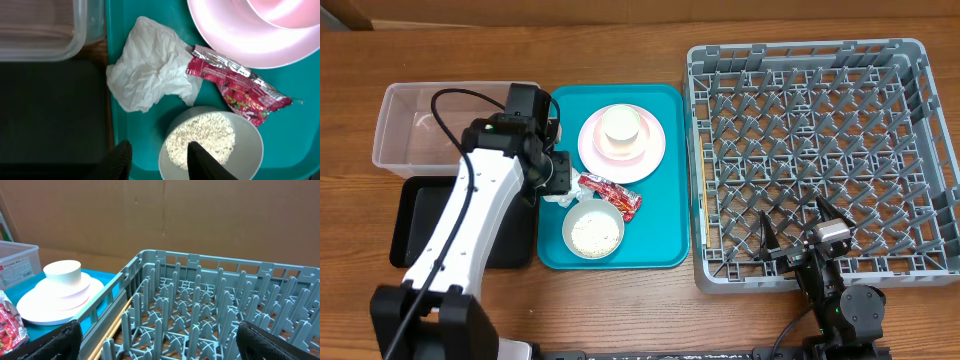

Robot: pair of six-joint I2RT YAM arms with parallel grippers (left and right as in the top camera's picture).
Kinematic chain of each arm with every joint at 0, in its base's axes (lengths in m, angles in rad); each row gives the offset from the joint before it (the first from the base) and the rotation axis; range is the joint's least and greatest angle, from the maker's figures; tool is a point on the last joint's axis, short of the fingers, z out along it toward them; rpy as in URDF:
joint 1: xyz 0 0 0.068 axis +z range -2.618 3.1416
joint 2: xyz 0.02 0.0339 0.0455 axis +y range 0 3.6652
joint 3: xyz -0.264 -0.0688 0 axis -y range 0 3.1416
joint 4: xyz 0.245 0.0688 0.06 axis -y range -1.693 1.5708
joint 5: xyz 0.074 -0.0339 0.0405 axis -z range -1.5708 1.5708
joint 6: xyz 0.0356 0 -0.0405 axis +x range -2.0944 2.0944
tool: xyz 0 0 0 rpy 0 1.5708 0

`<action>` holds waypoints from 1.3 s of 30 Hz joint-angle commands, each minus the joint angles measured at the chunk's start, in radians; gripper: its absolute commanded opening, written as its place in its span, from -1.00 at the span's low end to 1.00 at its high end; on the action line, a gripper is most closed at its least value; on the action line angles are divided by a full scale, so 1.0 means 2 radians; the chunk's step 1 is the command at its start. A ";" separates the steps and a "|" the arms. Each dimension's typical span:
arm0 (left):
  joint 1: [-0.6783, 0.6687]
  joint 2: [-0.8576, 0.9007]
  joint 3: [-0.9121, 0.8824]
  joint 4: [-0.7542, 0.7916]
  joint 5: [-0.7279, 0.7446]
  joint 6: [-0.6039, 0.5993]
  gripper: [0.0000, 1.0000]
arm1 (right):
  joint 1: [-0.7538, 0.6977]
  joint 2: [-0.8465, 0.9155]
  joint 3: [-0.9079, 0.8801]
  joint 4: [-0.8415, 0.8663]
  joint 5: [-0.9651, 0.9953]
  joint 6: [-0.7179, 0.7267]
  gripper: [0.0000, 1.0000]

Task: Sort waste into correct bins and load items into the dishwasher
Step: 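Move the left gripper over the white tissue on the teal tray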

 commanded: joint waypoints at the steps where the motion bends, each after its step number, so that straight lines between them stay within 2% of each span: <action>1: -0.002 0.022 -0.006 0.013 -0.005 -0.007 -0.21 | -0.002 -0.006 -0.005 0.003 -0.003 0.000 1.00; 17: -0.002 0.113 -0.006 0.037 -0.005 -0.007 -0.18 | -0.002 -0.006 -0.005 0.003 -0.003 0.000 1.00; 25: -0.003 0.118 -0.006 0.048 -0.003 -0.007 -0.16 | -0.002 -0.006 -0.005 0.003 -0.003 0.000 1.00; 33: -0.004 0.118 -0.006 0.053 0.004 -0.007 -0.01 | -0.002 -0.006 -0.005 0.003 -0.003 0.000 1.00; 39: -0.008 0.118 -0.006 0.057 0.010 -0.007 -0.03 | -0.002 -0.006 -0.005 0.003 -0.003 0.000 1.00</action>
